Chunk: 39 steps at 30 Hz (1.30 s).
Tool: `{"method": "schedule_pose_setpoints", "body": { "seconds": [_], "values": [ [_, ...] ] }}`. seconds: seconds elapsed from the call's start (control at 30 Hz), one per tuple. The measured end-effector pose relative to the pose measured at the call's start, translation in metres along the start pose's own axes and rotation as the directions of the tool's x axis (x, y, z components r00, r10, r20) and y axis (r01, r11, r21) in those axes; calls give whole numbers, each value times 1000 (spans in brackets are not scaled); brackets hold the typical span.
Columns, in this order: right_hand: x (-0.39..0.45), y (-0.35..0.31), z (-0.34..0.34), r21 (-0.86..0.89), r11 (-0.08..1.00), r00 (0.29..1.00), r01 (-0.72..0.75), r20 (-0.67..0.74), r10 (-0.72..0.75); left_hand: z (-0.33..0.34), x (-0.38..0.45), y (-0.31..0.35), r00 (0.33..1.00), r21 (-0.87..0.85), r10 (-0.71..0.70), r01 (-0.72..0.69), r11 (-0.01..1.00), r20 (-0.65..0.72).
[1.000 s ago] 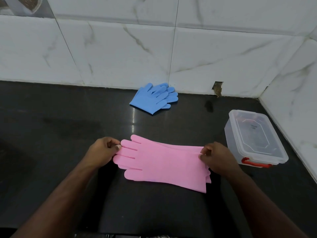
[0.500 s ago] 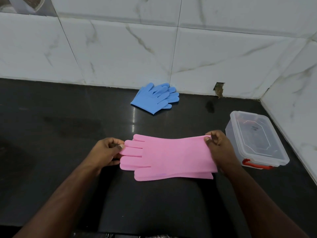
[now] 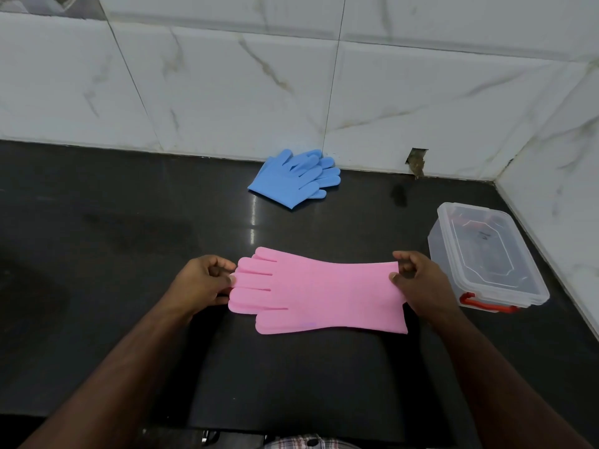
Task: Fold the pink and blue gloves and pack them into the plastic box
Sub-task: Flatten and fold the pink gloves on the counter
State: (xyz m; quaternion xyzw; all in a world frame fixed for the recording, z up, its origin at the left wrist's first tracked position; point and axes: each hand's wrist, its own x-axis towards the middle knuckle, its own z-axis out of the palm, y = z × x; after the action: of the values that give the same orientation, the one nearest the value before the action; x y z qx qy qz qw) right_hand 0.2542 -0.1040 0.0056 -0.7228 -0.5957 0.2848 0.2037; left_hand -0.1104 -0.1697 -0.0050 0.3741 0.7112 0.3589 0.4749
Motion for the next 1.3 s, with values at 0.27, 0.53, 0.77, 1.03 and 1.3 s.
{"method": "schedule_pose_setpoints", "body": {
  "seconds": [0.27, 0.53, 0.77, 1.03, 1.3],
  "values": [
    [-2, -2, 2, -136, 983, 990, 123, -55, -131, 2, 0, 5, 999, 26, -35, 36, 999, -35],
    [-35, -19, 25, -83, 920, 894, 383, 285, -347, 6, -2, 7, 996, 42, -53, 56, 998, -76],
    [-51, -23, 48, -119, 842, 772, 526, 483, -413, 5, -5, 0, 991, 232, 80, -53, 971, -107],
    [-55, -16, 57, -190, 729, 736, 658, 368, -568, 6, -10, 1, 996, 161, 74, -64, 985, -56],
    [-55, -11, 54, -161, 725, 727, 670, 340, -596, 1, -15, 10, 997, 216, 75, -65, 974, -37]
  ]
}}
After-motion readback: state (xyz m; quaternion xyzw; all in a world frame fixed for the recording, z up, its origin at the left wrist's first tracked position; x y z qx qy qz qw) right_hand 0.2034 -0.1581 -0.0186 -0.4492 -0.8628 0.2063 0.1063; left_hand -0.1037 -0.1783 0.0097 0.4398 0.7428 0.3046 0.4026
